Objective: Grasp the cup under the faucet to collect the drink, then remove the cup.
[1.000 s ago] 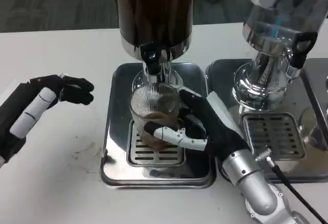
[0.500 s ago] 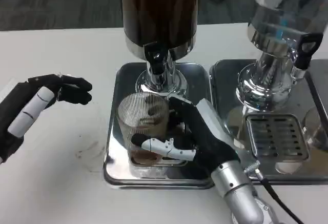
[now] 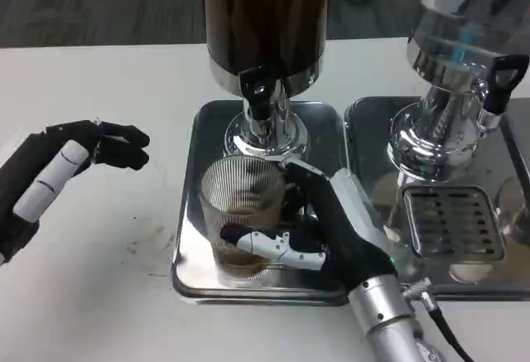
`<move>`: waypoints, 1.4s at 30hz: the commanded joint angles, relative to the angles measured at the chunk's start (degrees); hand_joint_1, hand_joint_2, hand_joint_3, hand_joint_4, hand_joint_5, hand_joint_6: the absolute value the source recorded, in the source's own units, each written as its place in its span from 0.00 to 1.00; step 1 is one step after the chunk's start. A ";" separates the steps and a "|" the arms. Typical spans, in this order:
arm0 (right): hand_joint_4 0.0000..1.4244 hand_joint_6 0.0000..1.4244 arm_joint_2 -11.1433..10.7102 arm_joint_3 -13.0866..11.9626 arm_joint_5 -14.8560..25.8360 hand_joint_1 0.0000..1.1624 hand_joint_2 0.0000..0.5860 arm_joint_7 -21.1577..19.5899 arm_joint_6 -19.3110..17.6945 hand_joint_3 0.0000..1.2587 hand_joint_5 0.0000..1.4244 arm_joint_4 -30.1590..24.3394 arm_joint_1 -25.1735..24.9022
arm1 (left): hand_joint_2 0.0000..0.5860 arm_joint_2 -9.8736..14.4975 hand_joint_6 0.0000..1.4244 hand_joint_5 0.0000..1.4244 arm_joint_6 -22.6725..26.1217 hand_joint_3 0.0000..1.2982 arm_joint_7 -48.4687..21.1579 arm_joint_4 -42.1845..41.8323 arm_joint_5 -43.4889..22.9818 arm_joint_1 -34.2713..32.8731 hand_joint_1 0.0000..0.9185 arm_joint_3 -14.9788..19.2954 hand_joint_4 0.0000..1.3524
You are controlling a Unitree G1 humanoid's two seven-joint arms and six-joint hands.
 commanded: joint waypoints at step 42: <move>0.40 0.54 -3.19 -7.02 -4.22 0.61 0.37 -5.84 4.08 0.41 0.50 -16.56 9.46 | 0.27 -0.90 0.29 0.33 -3.12 0.40 -0.25 -0.54 1.75 -1.38 0.00 -3.31 0.38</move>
